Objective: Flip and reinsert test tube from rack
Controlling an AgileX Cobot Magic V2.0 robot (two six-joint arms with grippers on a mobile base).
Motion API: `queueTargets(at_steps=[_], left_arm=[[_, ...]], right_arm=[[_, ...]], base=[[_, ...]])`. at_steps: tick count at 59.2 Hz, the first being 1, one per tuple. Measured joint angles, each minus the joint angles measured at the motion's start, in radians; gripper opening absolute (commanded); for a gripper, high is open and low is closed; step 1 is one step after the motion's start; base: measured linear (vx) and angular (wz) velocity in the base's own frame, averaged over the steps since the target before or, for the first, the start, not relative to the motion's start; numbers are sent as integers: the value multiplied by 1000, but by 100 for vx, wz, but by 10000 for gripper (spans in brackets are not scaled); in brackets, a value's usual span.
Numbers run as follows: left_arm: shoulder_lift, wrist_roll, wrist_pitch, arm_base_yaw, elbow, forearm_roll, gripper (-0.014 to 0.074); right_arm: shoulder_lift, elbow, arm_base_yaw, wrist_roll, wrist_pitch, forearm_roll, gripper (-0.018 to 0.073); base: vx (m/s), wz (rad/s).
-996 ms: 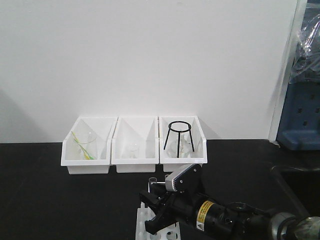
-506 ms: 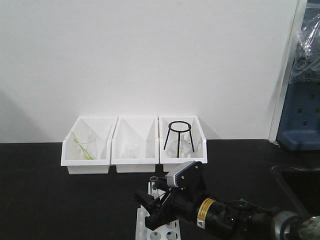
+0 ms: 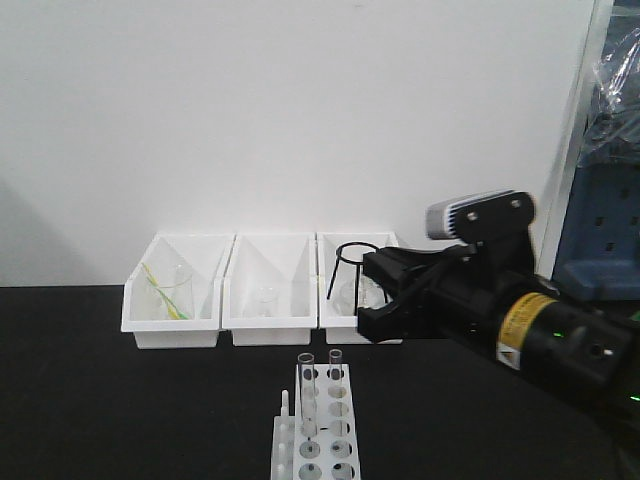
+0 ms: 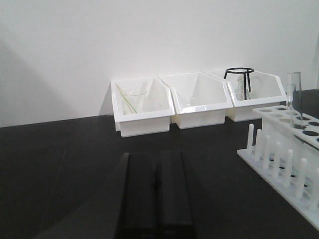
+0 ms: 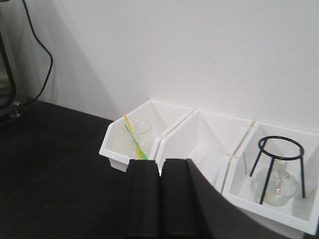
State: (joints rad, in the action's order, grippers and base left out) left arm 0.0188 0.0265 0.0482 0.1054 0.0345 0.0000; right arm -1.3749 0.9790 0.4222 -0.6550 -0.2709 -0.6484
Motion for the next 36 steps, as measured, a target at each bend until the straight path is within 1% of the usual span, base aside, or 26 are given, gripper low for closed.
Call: queueTargets(at_steps=[9, 19, 27, 36], left_arm=[[0, 0, 0, 0, 0, 0, -6], [0, 0, 0, 0, 0, 0, -6], [0, 0, 0, 0, 0, 0, -6], [0, 0, 0, 0, 0, 0, -6]], right_arm=[[220, -182, 0, -20, 23, 6, -11], [380, -343, 0, -20, 31, 6, -11], [454, -431, 0, -20, 33, 6, -11], [474, -488, 0, -20, 36, 6, -11]], base=[[0, 0], [0, 0], [0, 0], [0, 0]])
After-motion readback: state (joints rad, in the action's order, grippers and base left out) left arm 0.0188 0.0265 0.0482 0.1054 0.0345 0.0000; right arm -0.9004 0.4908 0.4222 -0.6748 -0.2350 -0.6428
